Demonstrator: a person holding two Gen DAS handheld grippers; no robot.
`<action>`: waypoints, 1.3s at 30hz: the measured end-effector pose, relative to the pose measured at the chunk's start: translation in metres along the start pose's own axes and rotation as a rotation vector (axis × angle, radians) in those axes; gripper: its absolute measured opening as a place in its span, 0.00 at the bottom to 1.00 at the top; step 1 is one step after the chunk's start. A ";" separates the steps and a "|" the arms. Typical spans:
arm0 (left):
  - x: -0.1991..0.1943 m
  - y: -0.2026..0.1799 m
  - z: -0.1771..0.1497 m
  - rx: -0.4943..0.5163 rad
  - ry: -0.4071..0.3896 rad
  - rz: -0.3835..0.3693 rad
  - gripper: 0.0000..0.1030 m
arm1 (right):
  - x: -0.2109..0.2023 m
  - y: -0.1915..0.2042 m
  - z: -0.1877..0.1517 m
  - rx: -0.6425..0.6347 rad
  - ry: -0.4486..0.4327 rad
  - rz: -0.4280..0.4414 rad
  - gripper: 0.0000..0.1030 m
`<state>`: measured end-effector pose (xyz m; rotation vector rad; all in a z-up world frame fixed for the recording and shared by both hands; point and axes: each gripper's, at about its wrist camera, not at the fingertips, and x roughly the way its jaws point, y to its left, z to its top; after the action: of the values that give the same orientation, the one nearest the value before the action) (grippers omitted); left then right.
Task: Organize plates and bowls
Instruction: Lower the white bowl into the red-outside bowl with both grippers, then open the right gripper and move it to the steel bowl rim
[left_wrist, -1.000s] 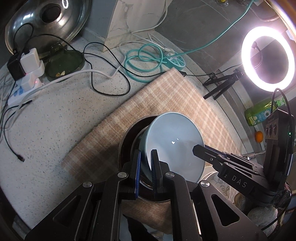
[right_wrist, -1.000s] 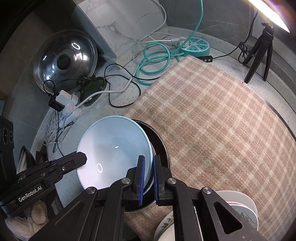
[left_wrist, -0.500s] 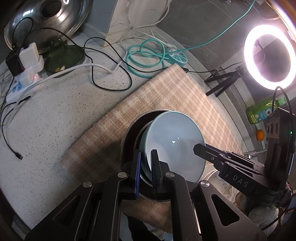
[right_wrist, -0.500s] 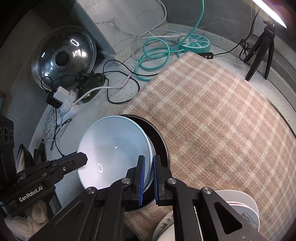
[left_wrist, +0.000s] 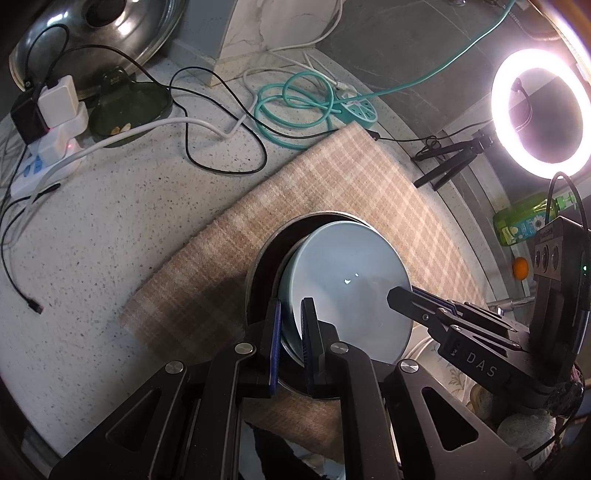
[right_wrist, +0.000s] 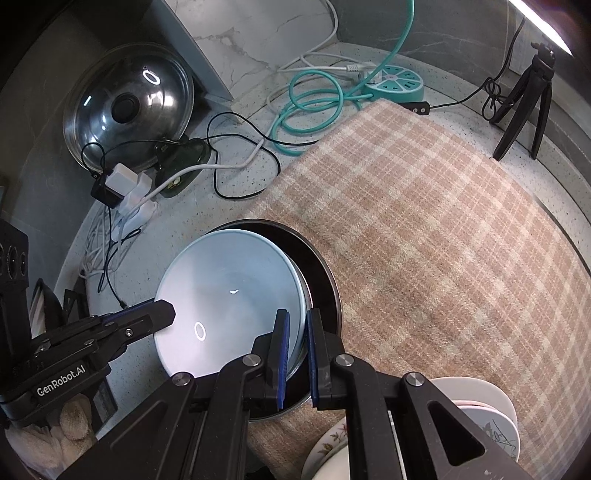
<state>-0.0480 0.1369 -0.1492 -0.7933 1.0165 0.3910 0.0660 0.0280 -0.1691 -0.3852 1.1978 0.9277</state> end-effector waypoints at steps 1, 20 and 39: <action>0.000 0.000 0.000 0.004 0.002 0.001 0.08 | -0.001 0.001 0.000 -0.009 -0.006 -0.008 0.11; -0.032 0.011 -0.007 0.026 -0.089 0.024 0.09 | -0.056 0.024 -0.019 -0.141 -0.199 -0.140 0.33; -0.032 0.014 -0.024 0.044 -0.112 0.064 0.09 | -0.073 0.017 -0.026 -0.188 -0.290 -0.223 0.33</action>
<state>-0.0868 0.1302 -0.1343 -0.6927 0.9442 0.4614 0.0314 -0.0101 -0.1080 -0.5054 0.7882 0.8701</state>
